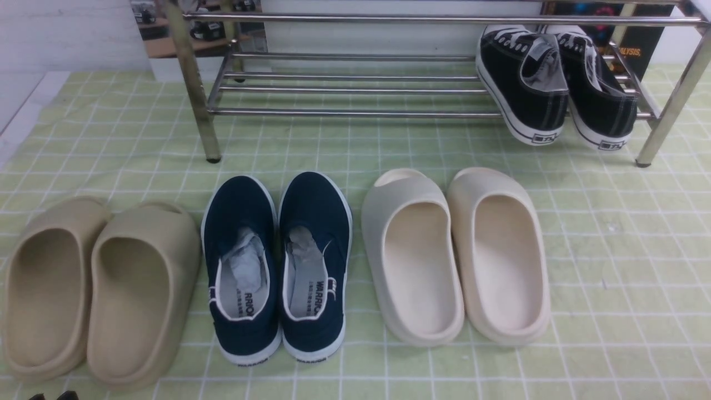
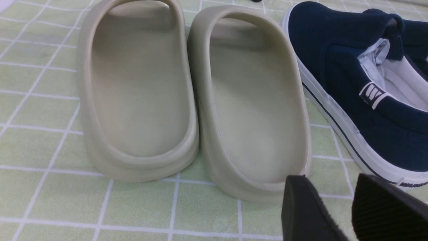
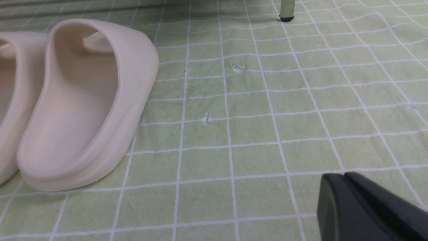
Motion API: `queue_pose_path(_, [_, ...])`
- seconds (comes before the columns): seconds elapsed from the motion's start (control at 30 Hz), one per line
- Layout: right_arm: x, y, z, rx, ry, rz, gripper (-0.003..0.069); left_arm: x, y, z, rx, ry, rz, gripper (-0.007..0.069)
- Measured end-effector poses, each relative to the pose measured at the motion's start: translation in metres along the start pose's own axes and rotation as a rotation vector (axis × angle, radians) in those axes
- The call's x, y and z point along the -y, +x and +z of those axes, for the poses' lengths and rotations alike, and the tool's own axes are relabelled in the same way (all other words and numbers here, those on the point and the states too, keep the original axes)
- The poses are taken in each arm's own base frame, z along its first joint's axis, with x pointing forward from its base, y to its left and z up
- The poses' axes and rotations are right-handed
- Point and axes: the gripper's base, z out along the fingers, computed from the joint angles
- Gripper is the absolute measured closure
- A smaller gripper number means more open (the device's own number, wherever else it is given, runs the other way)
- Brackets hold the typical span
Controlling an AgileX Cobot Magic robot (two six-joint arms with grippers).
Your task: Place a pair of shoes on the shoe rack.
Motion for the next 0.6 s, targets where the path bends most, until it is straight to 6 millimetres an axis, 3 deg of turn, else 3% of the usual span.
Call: queue_pose_path(0.6, [0.0000,0.0000,0.0000,0.000,0.000,0.001,0.0591,0.0000,0.0000,0.0000,0.000,0.000,0.000,0.0386])
